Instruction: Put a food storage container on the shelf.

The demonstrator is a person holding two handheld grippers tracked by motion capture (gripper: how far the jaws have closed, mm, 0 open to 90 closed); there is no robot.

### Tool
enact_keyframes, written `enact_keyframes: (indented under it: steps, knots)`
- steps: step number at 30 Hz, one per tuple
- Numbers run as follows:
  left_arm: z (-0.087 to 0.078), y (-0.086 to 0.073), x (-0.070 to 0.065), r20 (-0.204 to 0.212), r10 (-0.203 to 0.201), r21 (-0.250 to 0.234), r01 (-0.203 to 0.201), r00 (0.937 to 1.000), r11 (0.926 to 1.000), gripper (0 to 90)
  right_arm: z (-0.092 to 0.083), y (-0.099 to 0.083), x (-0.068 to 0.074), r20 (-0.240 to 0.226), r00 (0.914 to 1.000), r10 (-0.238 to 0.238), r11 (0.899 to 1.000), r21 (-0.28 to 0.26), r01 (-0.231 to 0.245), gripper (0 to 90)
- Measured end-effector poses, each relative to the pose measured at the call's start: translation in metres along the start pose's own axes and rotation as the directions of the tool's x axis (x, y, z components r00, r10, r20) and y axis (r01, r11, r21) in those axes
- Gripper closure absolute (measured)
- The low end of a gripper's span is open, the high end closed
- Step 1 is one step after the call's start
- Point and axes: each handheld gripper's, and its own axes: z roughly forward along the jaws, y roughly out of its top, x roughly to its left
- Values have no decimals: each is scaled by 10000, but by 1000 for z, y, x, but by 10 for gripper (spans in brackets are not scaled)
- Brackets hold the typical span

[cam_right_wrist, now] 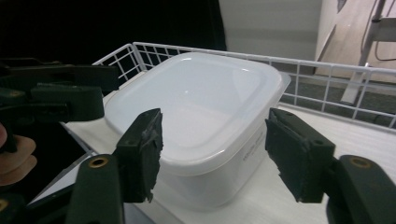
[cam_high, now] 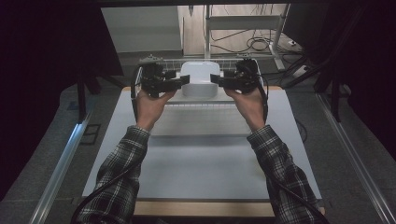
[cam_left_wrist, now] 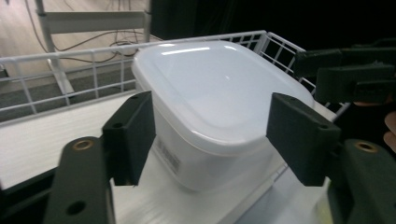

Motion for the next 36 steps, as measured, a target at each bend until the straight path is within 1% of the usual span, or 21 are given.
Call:
enact_keyframes:
  steps: [1, 2, 4, 7, 9, 10, 13, 16, 19, 22, 24, 26, 27, 28, 30, 31, 32, 33, 34, 36]
  knots:
    - [0, 0, 0, 0, 0, 0, 0, 10000, 10000, 303, -1, -1, 1, -67, 10000, 28, 10000, 43, -28, 344]
    - [0, -3, -3, 175, 157, 25, -157, 9997, 9999, 281, -2, -2, 1, -134, 9999, -27, 10000, 85, 29, 335]
    - [-1, -6, -5, 252, 279, 120, -282, 9993, 9995, 254, -3, -4, 3, -182, 9998, -113, 9998, 160, 116, 317]
    - [-7, -12, -8, 516, 211, 176, -220, 9984, 9996, 223, -5, -9, 5, -262, 9994, -210, 9996, 184, 215, 280]
    - [-9, -15, -9, 507, 271, 217, -282, 9983, 9994, 187, -8, -12, 7, -347, 9989, -305, 9993, 188, 312, 263]
    - [-14, -19, -11, 403, 456, 261, -467, 9981, 9986, 167, -9, -14, 8, -363, 9985, -402, 9991, 149, 408, 257]
    - [-18, -23, -12, 470, 518, 342, -535, 9975, 9980, 133, -12, -17, 9, -408, 9980, -484, 9987, 152, 490, 241]
    - [-25, -30, -13, 623, 576, 402, -601, 9964, 9974, 121, -17, -23, 12, -428, 9966, -708, 9973, 165, 715, 209]
    - [-28, -34, -15, 577, 693, 432, -718, 9959, 9965, 107, -19, -26, 13, -474, 9962, -734, 9971, 176, 743, 194]
    - [-33, -43, -19, 508, 1073, 520, -1099, 9929, 9926, 96, -22, -33, 15, -633, 9944, -842, 9960, 233, 858, 164]
    - [-35, -48, -21, 532, 1226, 558, -1255, 9910, 9905, 89, -24, -37, 16, -679, 9940, -862, 9956, 300, 884, 151]
    - [-38, -53, -22, 508, 1348, 495, -1373, 9896, 9893, 87, -25, -41, 17, -779, 9928, -913, 9950, 334, 942, 139]
    - [-38, -53, -22, 508, 1348, 495, -1373, 9896, 9893, 86, -25, -41, 17, -779, 9928, -913, 9950, 334, 942, 139]
    - [-40, -59, -24, 544, 1378, 428, -1402, 9890, 9892, 84, -27, -44, 18, -795, 9918, -1004, 9939, 370, 1036, 127]
    - [-42, -61, -25, 563, 1404, 422, -1428, 9885, 9888, 84, -28, -46, 19, -794, 9914, -1036, 9936, 358, 1067, 125]
    - [-44, -67, -27, 578, 1446, 308, -1466, 9878, 9887, 84, -31, -50, 20, -825, 9901, -1137, 9925, 363, 1170, 113]
    - [-44, -67, -27, 578, 1446, 308, -1466, 9878, 9887, 83, -31, -50, 20, -825, 9901, -1137, 9925, 363, 1170, 113]
    - [-47, -72, -28, 629, 1510, 366, -1535, 9865, 9875, 81, -33, -53, 21, -819, 9890, -1228, 9914, 358, 1261, 107]
    - [-47, -72, -28, 629, 1510, 366, -1535, 9865, 9875, 78, -33, -53, 21, -819, 9890, -1228, 9914, 358, 1261, 107]
    - [-51, -79, -30, 616, 1646, 431, -1673, 9844, 9850, 75, -36, -59, 22, -844, 9880, -1292, 9902, 429, 1331, 98]
